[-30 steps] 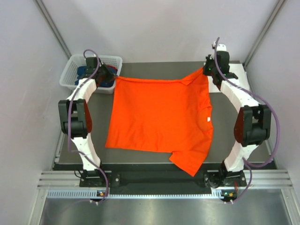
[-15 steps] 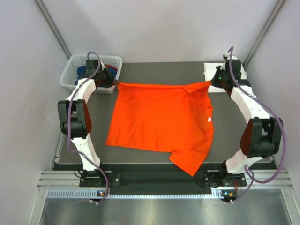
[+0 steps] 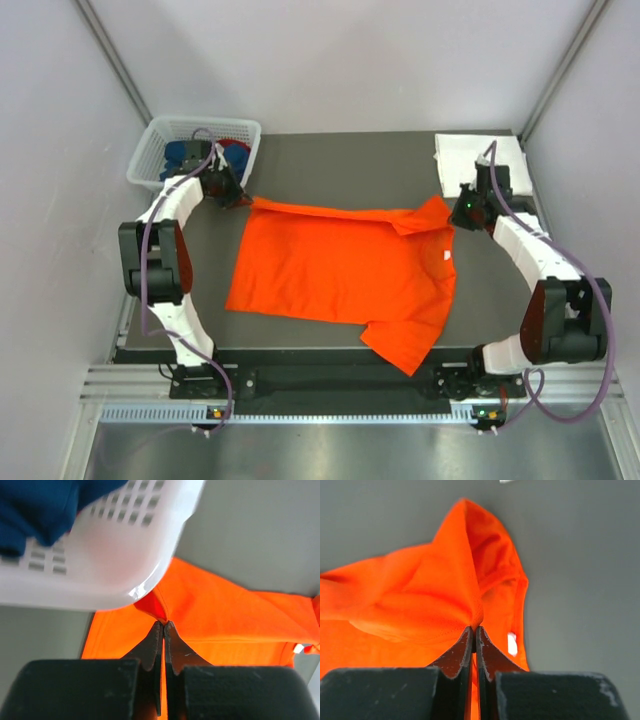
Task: Fold and stack the t-shirts
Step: Fold the tshirt
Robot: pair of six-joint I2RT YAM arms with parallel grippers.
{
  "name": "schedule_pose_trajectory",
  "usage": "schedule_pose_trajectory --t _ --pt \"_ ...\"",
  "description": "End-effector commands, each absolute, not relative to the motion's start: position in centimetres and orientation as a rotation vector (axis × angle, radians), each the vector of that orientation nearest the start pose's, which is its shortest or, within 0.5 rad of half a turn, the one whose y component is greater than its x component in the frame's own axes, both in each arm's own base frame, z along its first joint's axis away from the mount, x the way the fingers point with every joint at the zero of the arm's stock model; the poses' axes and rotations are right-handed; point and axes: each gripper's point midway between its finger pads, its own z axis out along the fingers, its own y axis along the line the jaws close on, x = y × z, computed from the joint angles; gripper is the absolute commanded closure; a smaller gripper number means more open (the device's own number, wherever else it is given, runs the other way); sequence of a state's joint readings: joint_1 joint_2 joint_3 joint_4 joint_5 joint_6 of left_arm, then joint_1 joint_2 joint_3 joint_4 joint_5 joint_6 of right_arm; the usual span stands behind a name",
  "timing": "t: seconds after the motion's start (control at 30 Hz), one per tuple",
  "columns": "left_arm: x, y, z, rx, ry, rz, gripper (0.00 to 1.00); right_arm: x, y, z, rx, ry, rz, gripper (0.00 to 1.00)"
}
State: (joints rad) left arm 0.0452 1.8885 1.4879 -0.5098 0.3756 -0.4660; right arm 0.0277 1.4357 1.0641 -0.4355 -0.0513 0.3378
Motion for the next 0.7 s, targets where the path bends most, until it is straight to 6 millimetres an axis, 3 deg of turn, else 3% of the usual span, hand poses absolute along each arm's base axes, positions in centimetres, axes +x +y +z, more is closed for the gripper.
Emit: schedule_pose_trajectory --t 0.0,0.27,0.47,0.67 --pt "44.4 -5.3 11.9 -0.478 2.496 -0.587 1.0 36.8 2.8 13.0 0.418 2.344 0.24 1.0" --pt "41.5 -4.7 9.1 -0.555 2.539 -0.525 1.0 35.1 2.7 9.4 0.537 2.324 0.256 1.0" --pt "40.0 -3.9 6.7 -0.6 2.613 -0.45 1.0 33.7 2.9 8.1 0.582 2.326 0.272 1.0" --pt "39.9 -3.5 6.2 -0.641 2.613 -0.417 1.0 33.2 3.6 8.3 0.564 2.339 0.322 1.0"
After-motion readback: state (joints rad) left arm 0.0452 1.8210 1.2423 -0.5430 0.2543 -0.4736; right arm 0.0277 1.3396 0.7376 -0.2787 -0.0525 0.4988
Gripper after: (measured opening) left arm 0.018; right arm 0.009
